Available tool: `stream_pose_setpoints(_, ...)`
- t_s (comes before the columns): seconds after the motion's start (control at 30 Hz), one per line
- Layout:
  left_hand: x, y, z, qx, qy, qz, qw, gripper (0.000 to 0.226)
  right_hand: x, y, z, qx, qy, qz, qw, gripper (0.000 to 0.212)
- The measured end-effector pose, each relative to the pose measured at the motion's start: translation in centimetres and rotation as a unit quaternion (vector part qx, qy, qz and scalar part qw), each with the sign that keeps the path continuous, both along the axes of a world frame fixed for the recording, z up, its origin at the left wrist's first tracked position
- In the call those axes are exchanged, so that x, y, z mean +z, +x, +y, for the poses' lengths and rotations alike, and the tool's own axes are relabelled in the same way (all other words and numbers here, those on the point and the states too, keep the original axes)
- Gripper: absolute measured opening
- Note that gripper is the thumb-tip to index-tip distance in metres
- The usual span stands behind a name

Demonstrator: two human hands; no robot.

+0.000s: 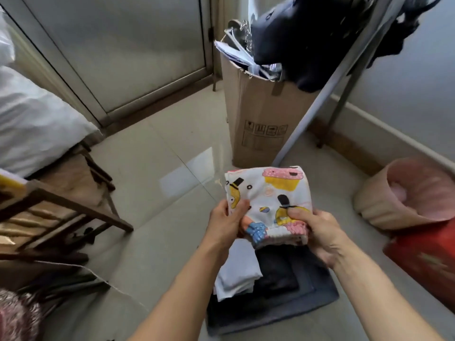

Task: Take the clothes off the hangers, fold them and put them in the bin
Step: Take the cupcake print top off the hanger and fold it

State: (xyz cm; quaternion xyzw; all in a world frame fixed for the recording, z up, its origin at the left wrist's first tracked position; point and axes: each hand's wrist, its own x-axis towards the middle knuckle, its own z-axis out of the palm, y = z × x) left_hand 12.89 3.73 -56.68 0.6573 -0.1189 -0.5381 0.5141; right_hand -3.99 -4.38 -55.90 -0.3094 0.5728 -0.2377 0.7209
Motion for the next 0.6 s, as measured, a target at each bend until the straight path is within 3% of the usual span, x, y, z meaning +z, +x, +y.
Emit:
stream_pose_setpoints(0.1, -5.8, -0.7, -0.5, -0.045, 0.045, 0.005, 0.998, 0.010, -6.1, -0.9, -0.1, -0.032, 0.023, 0.017, 0.999, 0.017)
stream_pose_setpoints(0.33, -17.7, -3.8, -0.9, -0.077, 0.123, 0.000, 0.989, 0.019, -19.0, -4.0, 0.3, -0.018, 0.040, 0.055, 0.998, 0.031)
stream_pose_setpoints(0.47, -24.0, -6.3, -1.3, -0.085, 0.175, -0.052, 0.980, 0.031, -25.6, -6.0, 0.8, -0.077, 0.042, 0.104, 0.991, 0.035)
stream_pose_setpoints(0.6, -30.0, -8.9, -2.2, -0.105, 0.205, -0.116, 0.966, 0.018, -31.3, -7.7, 0.8, -0.118, 0.055, 0.116, 0.985, 0.031)
